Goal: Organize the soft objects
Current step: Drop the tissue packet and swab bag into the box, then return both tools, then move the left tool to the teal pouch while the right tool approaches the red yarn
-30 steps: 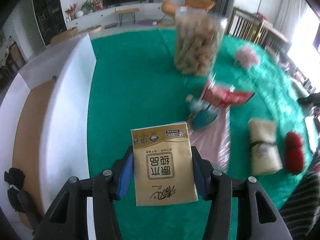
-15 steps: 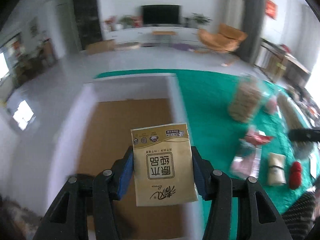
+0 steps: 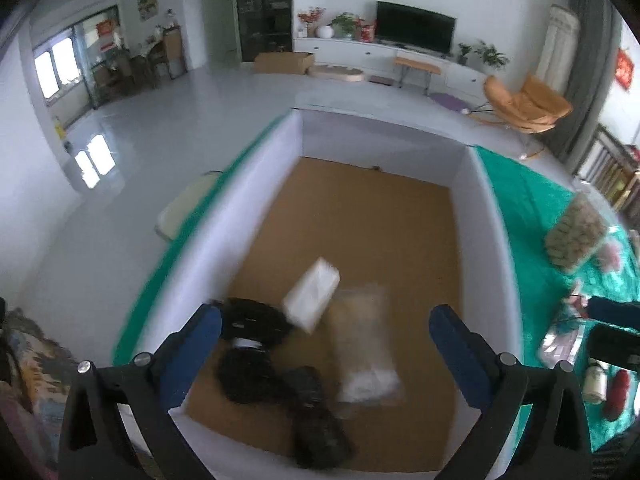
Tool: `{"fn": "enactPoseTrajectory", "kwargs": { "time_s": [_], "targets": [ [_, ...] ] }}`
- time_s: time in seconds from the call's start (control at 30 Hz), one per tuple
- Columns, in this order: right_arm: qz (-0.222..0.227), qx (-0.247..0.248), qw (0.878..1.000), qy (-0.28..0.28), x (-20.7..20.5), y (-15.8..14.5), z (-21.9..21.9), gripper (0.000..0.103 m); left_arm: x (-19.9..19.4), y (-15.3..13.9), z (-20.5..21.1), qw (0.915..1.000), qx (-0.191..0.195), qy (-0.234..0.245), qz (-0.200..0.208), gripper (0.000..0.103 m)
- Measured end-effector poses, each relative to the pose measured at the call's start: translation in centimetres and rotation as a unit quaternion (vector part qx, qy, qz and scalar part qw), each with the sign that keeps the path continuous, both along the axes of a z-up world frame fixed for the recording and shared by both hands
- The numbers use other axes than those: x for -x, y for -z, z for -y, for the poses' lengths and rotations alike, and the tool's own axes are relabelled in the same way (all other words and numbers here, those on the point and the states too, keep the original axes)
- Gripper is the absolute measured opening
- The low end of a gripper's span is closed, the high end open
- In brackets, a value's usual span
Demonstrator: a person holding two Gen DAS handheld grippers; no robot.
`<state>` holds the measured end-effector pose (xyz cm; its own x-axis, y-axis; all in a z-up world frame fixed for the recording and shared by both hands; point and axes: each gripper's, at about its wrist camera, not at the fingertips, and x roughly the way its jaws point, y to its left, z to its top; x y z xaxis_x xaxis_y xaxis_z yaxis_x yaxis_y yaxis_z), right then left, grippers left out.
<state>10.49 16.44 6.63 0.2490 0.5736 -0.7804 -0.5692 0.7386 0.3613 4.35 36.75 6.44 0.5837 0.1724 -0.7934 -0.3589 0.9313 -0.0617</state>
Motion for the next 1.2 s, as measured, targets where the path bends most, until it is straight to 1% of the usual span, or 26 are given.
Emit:
{"fn": "enactPoseTrajectory", "kwargs": {
  "time_s": [0.07, 0.13, 0.17, 0.2, 0.23, 0.27, 0.3, 0.37, 0.4, 0.47, 0.5, 0.57, 0.63, 0.7, 0.73, 0.83, 0.87, 0.93, 0.97, 1.0, 1.07, 1.13, 1.17, 1.2],
  "targets": [
    [0.022, 0.025, 0.999, 0.030, 0.3, 1.1, 3.3, 0.083, -0.7, 0.5, 2.5, 0.9994, 0.019, 0.028, 0.005, 0.103],
    [0.048, 0.055, 0.995, 0.071, 0.2, 3.0, 7.9, 0.083, -1.5, 0.8, 6.5, 0.9967, 0.036, 0.072, 0.011, 0.103],
    [0.056, 0.068, 0.992, 0.088, 0.4, 3.5, 9.8, 0.083, -1.8, 1.1, 9.4, 0.9933, 0.044, 0.105, 0.016, 0.103],
    [0.066, 0.082, 0.988, 0.113, 0.9, 4.5, 12.5, 0.083, -1.9, 1.1, 11.4, 0.9904, 0.050, 0.127, 0.020, 0.103],
    [0.071, 0.092, 0.984, 0.135, 1.0, 5.3, 14.5, 0.083, -2.0, 1.3, 13.4, 0.9868, 0.056, 0.150, 0.023, 0.103],
    [0.077, 0.107, 0.978, 0.164, 1.8, 6.2, 17.7, 0.083, -2.0, 1.8, 16.5, 0.9796, 0.066, 0.189, 0.024, 0.103],
    [0.080, 0.115, 0.973, 0.181, 2.4, 6.7, 19.6, 0.083, -2.1, 2.6, 19.0, 0.9730, 0.071, 0.218, 0.023, 0.103],
    [0.082, 0.132, 0.964, 0.217, 4.6, 7.3, 24.2, 0.083, -2.3, 3.9, 22.9, 0.9630, 0.071, 0.260, 0.013, 0.103],
    [0.081, 0.137, 0.961, 0.227, 5.6, 7.4, 25.5, 0.083, -2.4, 5.6, 25.4, 0.9578, 0.063, 0.281, -0.001, 0.103],
    [0.080, 0.157, 0.952, 0.249, 8.0, 7.3, 28.4, 0.083, -2.9, 7.7, 27.7, 0.9533, 0.056, 0.297, -0.013, 0.103],
    [0.079, 0.170, 0.947, 0.260, 9.5, 7.0, 29.4, 0.083, -3.2, 9.3, 28.9, 0.9518, 0.051, 0.301, -0.024, 0.103],
    [0.071, 0.186, 0.939, 0.279, 11.6, 7.1, 31.1, 0.083, -3.6, 11.3, 30.1, 0.9516, 0.045, 0.301, -0.041, 0.103],
    [0.050, 0.199, 0.932, 0.298, 14.0, 6.8, 32.4, 0.083, -3.3, 12.3, 30.4, 0.9530, 0.044, 0.295, -0.050, 0.103],
    [0.024, 0.213, 0.924, 0.316, 14.4, 8.3, 32.9, 0.083, -3.1, 12.8, 29.8, 0.9558, 0.050, 0.285, -0.053, 0.103],
    [0.010, 0.211, 0.924, 0.319, 14.5, 9.0, 33.3, 0.083, -3.0, 13.1, 29.6, 0.9570, 0.052, 0.281, -0.052, 0.103],
    [-0.021, 0.201, 0.931, 0.303, 13.7, 10.9, 33.3, 0.083, -3.2, 12.9, 28.2, 0.9628, 0.052, 0.260, -0.051, 0.103],
    [-0.027, 0.198, 0.935, 0.293, 13.2, 11.7, 32.9, 0.083, -3.0, 12.7, 27.4, 0.9640, 0.054, 0.255, -0.051, 0.103],
    [-0.031, 0.172, 0.950, 0.258, 11.7, 13.0, 31.7, 0.083, -2.8, 12.5, 26.4, 0.9666, 0.059, 0.244, -0.050, 0.103],
    [-0.034, 0.166, 0.954, 0.248, 11.0, 13.5, 31.2, 0.086, -2.7, 12.5, 26.1, 0.9678, 0.061, 0.239, -0.050, 0.103],
    [-0.014, 0.176, 0.954, 0.242, 10.1, 13.5, 30.4, 0.086, -2.7, 12.5, 26.0, 0.9684, 0.061, 0.236, -0.051, 0.103],
    [0.004, 0.172, 0.960, 0.223, 7.6, 13.7, 29.6, 0.086, -2.7, 12.7, 25.9, 0.9696, 0.061, 0.231, -0.054, 0.103],
    [0.027, 0.165, 0.959, 0.227, 4.0, 13.6, 29.5, 0.084, -2.7, 13.0, 26.0, 0.9698, 0.062, 0.229, -0.058, 0.103],
    [0.039, 0.174, 0.954, 0.242, 1.9, 13.6, 29.9, 0.084, -2.7, 13.2, 26.1, 0.9698, 0.061, 0.229, -0.060, 0.103],
    [0.054, 0.187, 0.943, 0.271, -0.2, 13.4, 30.7, 0.084, -2.7, 13.3, 26.2, 0.9697, 0.061, 0.229, -0.062, 0.103]
  ]
}}
